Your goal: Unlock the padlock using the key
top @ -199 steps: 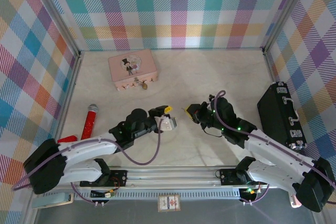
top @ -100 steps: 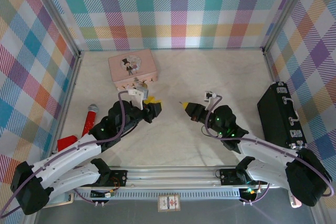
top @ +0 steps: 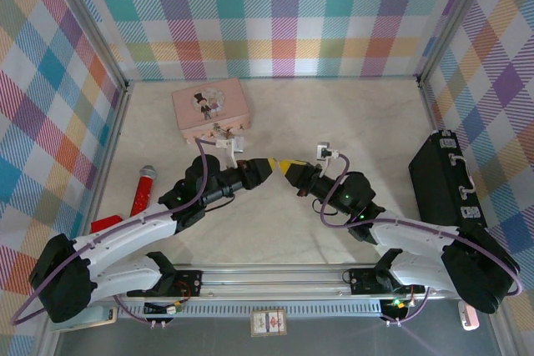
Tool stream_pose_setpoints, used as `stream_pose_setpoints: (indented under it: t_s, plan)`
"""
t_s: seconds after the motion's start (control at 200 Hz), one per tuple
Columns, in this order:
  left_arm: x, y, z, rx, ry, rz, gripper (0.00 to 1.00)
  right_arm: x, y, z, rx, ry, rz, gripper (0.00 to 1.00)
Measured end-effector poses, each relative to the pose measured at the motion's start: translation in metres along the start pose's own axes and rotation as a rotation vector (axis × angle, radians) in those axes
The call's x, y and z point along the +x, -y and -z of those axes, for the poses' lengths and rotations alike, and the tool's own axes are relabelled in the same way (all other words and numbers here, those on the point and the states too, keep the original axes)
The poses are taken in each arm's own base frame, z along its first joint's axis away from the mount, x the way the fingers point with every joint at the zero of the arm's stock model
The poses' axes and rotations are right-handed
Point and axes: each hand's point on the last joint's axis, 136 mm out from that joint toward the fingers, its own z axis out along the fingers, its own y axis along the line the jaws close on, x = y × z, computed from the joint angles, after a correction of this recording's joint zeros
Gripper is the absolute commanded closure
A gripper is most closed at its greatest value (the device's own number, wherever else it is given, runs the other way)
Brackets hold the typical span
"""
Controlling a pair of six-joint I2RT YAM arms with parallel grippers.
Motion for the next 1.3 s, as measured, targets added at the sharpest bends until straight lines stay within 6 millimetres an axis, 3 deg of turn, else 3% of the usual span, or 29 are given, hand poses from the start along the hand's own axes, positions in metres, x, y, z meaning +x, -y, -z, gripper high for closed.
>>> stream_pose_setpoints:
  t_s: [0.255,0.74,0.8,1.035,1.17,1.3]
  plan:
    - [-0.004,0.013,-0.004,0.067,0.01,0.042,0.7,0.007,-0.007,-0.002,-0.036,-0.021,0.008,1.0]
    - [-0.006,0.02,-0.004,0.102,0.002,0.058,1.0,0.004,-0.004,-0.003,-0.017,-0.003,-0.003,1.0]
    - [-0.006,0.022,-0.005,0.106,0.0,0.058,1.0,0.003,-0.004,-0.003,-0.017,0.0,-0.009,1.0]
    - [-0.003,0.013,-0.006,0.044,-0.023,0.02,1.0,0.004,0.008,-0.001,0.047,0.006,-0.081,0.71]
    - [-0.014,0.013,-0.003,-0.04,-0.023,-0.07,1.0,0.0,0.025,0.004,0.089,0.022,-0.119,0.64]
    - [-0.022,0.019,0.002,-0.069,-0.028,-0.142,1.0,0.003,0.025,0.004,0.067,-0.015,-0.12,0.61]
